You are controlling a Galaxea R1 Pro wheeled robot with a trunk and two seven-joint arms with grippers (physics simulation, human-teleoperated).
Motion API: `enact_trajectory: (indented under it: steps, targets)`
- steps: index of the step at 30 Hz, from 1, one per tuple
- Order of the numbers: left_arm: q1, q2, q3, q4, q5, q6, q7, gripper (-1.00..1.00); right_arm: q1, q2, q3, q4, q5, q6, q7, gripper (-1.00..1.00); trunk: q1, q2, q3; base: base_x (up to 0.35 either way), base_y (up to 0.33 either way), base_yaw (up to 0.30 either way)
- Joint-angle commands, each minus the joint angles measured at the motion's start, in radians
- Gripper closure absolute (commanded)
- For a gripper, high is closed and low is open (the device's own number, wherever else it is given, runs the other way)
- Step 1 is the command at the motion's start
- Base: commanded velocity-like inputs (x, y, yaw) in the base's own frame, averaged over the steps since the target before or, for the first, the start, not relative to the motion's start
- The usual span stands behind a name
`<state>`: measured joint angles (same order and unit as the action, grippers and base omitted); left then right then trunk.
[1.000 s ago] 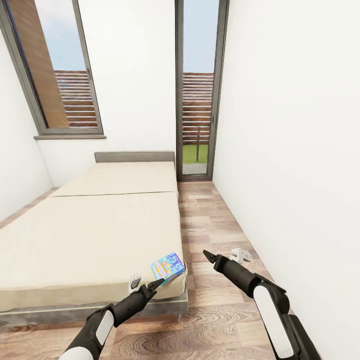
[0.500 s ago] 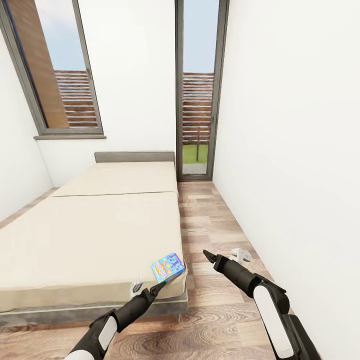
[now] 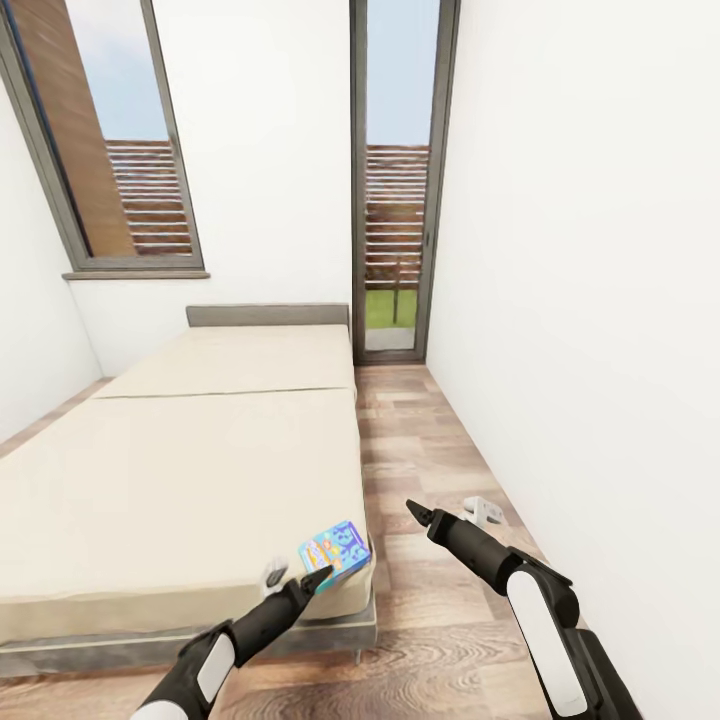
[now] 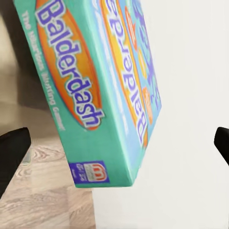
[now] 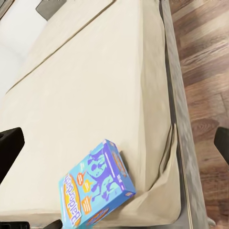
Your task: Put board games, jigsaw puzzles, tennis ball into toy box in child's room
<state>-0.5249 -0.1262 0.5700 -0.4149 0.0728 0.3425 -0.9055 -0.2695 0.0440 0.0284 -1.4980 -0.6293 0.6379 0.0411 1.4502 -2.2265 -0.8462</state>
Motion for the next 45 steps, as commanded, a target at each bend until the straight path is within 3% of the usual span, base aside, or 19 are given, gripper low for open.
enact_trajectory:
  steps: [1, 34, 35, 45]
  targets:
    - [-0.001, -0.001, 0.007, -0.001, 0.011, 0.001, -0.001, -1.0, -0.001, 0.0, -0.001, -0.001, 0.002, 0.005, 0.003, -1.0, 0.0, 0.0, -0.001, 0.157, 0.0, 0.0]
    - [-0.001, -0.001, 0.007, -0.001, 0.011, 0.002, -0.002, -1.0, -0.001, 0.0, -0.002, -0.001, 0.001, 0.005, 0.003, -1.0, 0.0, 0.0, -0.001, 0.015, 0.0, 0.0]
    - [-0.001, -0.001, 0.007, -0.001, 0.011, 0.002, -0.002, 1.0, -0.001, 0.0, -0.002, -0.001, 0.001, 0.005, 0.003, -1.0, 0.0, 0.0, -0.001, 0.0, 0.0, 0.0]
    - [-0.001, 0.0, 0.019, -0.001, 0.01, 0.01, -0.004, 1.0, -0.001, 0.0, -0.002, -0.001, 0.002, 0.006, 0.003, -1.0, 0.0, 0.0, -0.001, 0.0, 0.0, 0.0]
